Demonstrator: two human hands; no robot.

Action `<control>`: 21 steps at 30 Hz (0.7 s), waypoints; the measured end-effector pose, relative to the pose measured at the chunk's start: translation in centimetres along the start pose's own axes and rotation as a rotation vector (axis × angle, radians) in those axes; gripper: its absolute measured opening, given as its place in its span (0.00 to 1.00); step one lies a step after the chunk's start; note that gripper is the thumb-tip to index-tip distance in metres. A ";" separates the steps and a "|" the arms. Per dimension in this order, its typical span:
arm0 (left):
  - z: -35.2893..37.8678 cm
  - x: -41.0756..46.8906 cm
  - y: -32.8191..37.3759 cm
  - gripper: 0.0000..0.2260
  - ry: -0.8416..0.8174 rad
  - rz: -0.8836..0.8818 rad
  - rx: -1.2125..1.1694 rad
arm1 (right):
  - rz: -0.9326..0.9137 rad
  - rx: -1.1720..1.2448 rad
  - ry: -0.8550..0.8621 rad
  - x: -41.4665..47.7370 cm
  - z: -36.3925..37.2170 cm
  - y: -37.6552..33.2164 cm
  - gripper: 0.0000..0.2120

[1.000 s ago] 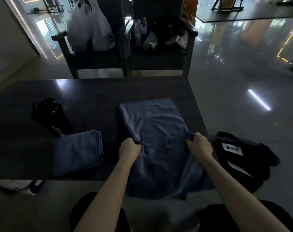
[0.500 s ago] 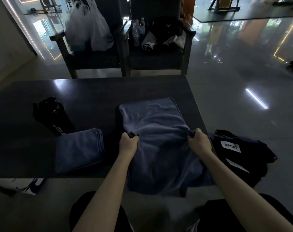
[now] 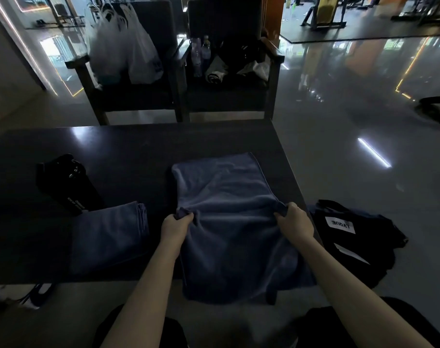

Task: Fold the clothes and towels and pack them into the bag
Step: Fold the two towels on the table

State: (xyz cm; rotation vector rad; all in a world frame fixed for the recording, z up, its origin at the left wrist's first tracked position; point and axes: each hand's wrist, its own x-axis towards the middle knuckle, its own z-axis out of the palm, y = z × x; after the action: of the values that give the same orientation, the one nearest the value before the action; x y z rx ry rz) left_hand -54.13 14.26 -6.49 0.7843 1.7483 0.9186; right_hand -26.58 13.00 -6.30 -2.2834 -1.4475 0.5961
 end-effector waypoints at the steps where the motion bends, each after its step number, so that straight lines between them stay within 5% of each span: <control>1: -0.1 0.0 0.1 0.14 -0.007 0.001 0.002 | 0.002 -0.006 0.004 0.0 0.0 0.0 0.16; 7: -1.2 -0.5 0.5 0.13 0.062 0.161 0.544 | -0.010 -0.139 0.097 -0.4 0.2 0.1 0.16; 11: -1.5 -1.2 0.7 0.15 0.184 0.212 0.670 | -0.024 -0.214 0.115 -0.8 0.6 -0.1 0.13; 14: -0.5 -2.7 0.2 0.22 0.285 0.398 0.933 | -0.144 -0.326 0.242 -1.2 1.1 0.1 0.14; 16: 0.5 -3.6 -0.6 0.25 0.211 0.563 1.081 | -0.322 -0.366 0.297 -1.3 1.5 0.3 0.20; 19: 2.0 -4.0 -2.3 0.28 -0.027 0.492 1.182 | -0.528 -0.373 0.202 -1.7 2.5 0.8 0.17; 21: 2.3 -3.6 -3.0 0.29 -0.045 0.467 1.210 | -0.503 -0.354 0.068 -1.8 2.9 1.1 0.30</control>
State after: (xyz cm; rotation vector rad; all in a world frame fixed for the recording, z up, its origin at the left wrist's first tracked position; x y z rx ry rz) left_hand -51.12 10.26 -7.91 2.0095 2.0388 -0.0146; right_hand -27.98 11.17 -9.00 -2.0163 -2.1244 0.1143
